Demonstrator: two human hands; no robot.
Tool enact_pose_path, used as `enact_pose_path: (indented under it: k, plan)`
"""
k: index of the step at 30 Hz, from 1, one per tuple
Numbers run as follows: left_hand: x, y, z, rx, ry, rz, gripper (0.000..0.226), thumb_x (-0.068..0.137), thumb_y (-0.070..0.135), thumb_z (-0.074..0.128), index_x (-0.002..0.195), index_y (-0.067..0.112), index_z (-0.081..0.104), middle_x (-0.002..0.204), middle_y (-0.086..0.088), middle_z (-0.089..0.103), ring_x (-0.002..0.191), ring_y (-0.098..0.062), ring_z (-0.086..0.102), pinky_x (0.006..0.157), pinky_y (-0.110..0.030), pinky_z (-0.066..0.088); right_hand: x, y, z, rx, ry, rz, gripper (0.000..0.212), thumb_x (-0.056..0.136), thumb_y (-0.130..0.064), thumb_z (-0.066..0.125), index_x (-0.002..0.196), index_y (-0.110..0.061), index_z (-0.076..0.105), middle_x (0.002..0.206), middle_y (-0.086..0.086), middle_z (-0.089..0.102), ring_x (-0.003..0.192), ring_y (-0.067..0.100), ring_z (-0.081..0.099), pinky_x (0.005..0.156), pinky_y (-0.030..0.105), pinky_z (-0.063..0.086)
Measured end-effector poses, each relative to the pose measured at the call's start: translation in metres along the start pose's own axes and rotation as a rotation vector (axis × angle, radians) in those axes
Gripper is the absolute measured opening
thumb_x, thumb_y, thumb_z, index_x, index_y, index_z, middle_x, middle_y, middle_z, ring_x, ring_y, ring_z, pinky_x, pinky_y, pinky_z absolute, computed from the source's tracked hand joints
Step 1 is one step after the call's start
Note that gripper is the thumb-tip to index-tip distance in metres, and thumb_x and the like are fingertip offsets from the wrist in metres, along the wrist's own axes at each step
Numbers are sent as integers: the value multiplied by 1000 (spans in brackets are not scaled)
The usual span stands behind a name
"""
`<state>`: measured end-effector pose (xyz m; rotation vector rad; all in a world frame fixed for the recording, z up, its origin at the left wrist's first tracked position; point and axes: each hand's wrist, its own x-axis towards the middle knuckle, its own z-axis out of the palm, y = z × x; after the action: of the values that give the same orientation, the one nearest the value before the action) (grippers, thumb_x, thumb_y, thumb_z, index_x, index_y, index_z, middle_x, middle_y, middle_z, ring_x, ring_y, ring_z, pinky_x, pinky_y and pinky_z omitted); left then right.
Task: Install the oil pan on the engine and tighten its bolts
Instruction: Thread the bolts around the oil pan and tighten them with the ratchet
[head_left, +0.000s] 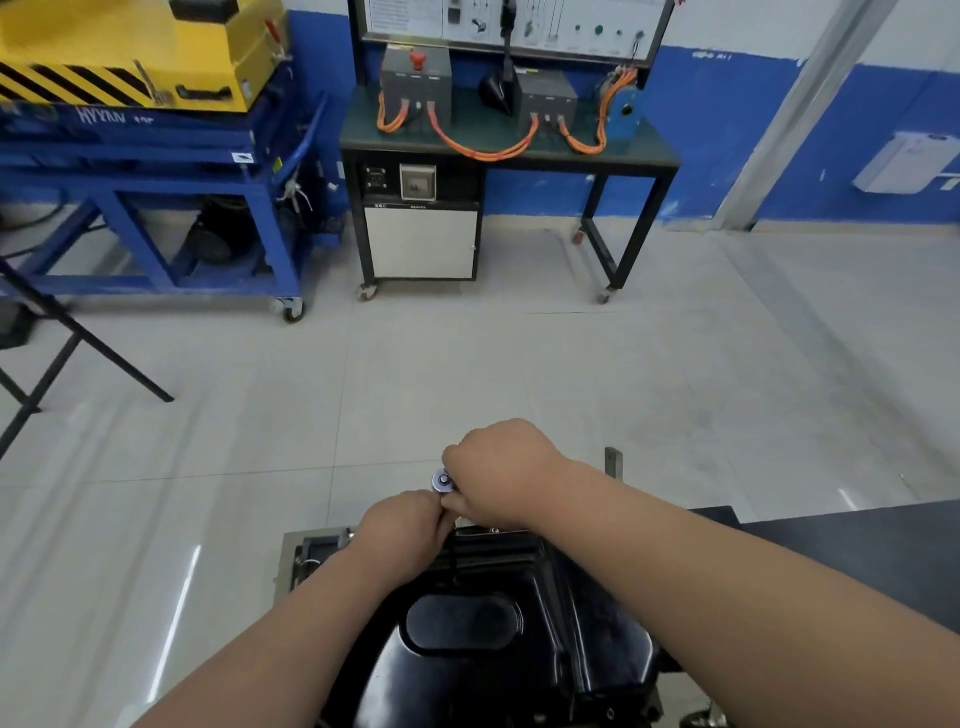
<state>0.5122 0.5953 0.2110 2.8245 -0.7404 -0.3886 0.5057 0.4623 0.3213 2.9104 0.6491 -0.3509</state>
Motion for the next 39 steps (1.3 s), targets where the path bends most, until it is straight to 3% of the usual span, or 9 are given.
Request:
enact_pose_path:
  k: [4,10,13,17,24,26,30,36,39]
  plan:
    - [7,10,-5,152,-41,-43,26,93,18,34,103,14,58,105,-5,64,95,-26,61,74,-33,47,3,-8,-2,-79,-75,82,38,94,-35,41,59,-18,43,61,-2,42,52,19,43,48,23,26]
    - [15,15,-8,310,-74,97,35,98,23,24,112,9,54,102,-13,63,92,-31,60,59,-31,37,1,11,-10,-128,-28,-138,19,91,-16,49,105,-17,62,103,4,57,99,25,52,76,35,40]
    - [14,17,-13,184,-64,-46,41,96,35,25,96,14,61,97,-9,66,89,-28,63,62,-29,38,-1,10,-10,-139,-31,-109,16,91,-24,48,89,-21,63,88,1,59,88,23,57,72,32,36]
    - [15,23,-22,38,-111,-162,25,85,20,36,82,19,60,96,-6,68,87,-27,63,66,-26,40,0,0,-5,-62,-122,76,42,94,-44,34,82,-20,66,62,-1,42,66,24,54,52,25,29]
    - [17,22,-18,112,-105,-1,36,94,37,30,93,15,59,97,-9,66,88,-27,61,63,-28,38,0,18,-15,-289,-76,-184,20,89,-15,50,106,-19,60,106,2,54,101,23,50,75,36,37]
    - [15,21,-19,74,-82,-45,39,93,42,30,89,17,60,94,-6,66,83,-26,60,62,-28,38,-1,12,-14,-289,-72,-166,12,90,-23,49,90,-21,61,96,1,58,90,22,54,70,33,35]
    - [15,18,-25,47,-78,-89,17,84,24,37,71,22,48,91,-5,66,70,-23,50,60,-26,37,-1,3,-5,-161,-164,-23,37,91,-44,41,63,-21,49,63,-1,46,58,20,47,54,26,34]
    - [16,19,-27,130,-79,55,35,91,43,37,87,18,61,90,-6,66,84,-26,61,59,-26,35,-1,15,-9,-166,-102,-175,17,90,-21,51,102,-15,61,101,4,55,96,24,53,69,35,42]
    - [18,16,-31,93,-90,-2,27,87,39,41,78,19,57,88,-4,65,85,-26,62,59,-25,36,-3,12,-4,-66,-131,-49,29,88,-42,48,76,-17,58,72,1,51,74,26,58,54,28,37]
